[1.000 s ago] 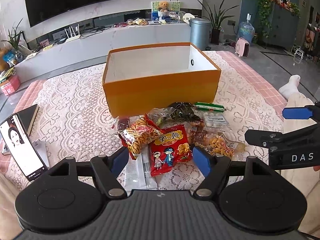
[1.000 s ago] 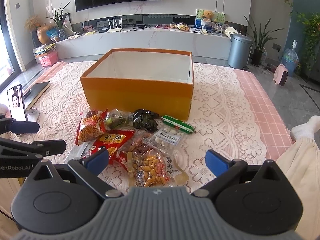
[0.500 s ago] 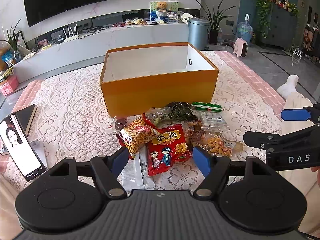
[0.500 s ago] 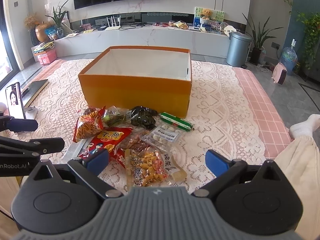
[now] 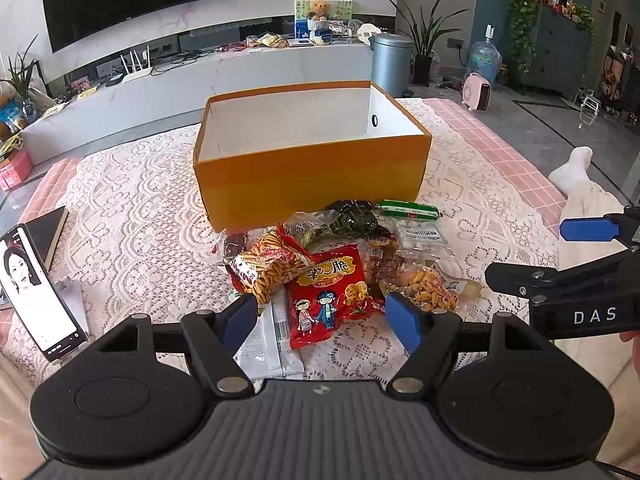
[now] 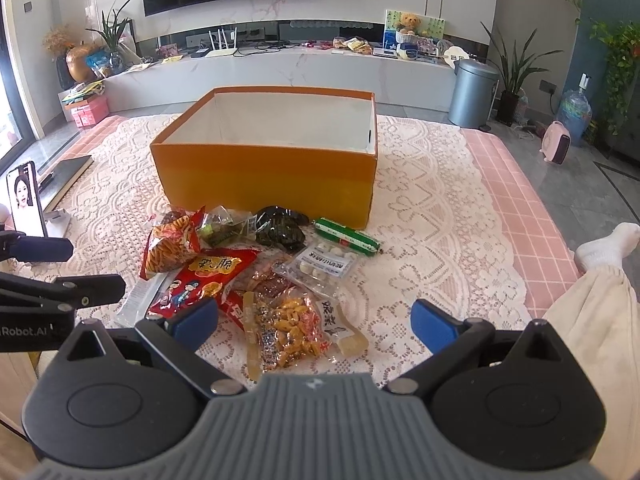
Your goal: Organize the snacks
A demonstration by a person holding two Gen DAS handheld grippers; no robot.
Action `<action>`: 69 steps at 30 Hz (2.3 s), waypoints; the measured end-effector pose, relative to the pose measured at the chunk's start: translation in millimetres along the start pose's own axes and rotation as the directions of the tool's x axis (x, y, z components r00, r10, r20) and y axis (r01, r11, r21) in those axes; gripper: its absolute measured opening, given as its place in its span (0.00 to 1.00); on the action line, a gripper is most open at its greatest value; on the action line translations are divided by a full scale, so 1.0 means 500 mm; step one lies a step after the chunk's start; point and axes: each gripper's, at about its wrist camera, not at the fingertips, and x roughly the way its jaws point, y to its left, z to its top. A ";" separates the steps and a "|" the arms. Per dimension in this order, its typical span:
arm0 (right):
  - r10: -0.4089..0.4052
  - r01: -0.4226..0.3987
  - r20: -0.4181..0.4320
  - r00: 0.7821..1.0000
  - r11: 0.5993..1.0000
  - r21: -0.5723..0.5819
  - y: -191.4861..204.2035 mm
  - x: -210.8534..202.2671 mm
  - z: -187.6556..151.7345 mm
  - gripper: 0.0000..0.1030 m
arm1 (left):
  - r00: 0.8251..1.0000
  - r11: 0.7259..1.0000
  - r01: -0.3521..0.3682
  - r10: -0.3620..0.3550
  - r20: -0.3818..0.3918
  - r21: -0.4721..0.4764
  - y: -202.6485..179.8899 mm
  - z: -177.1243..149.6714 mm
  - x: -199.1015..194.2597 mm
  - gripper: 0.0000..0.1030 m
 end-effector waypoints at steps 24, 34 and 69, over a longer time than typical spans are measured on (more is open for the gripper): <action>0.008 -0.008 -0.009 1.000 1.000 -0.009 -0.002 0.010 -0.003 0.96 | 0.997 0.996 0.075 -0.076 0.028 0.040 0.004 -0.011 0.003 0.83; 0.090 -0.084 -0.075 0.993 0.994 0.075 -0.045 0.091 -0.040 0.93 | 0.981 0.983 0.184 -0.185 -0.049 -0.028 0.041 -0.037 0.071 0.60; 0.101 -0.124 -0.150 0.984 0.980 -0.154 0.024 0.307 -0.082 0.96 | 0.997 0.885 -0.064 0.078 -0.012 0.462 -0.051 -0.087 0.271 0.68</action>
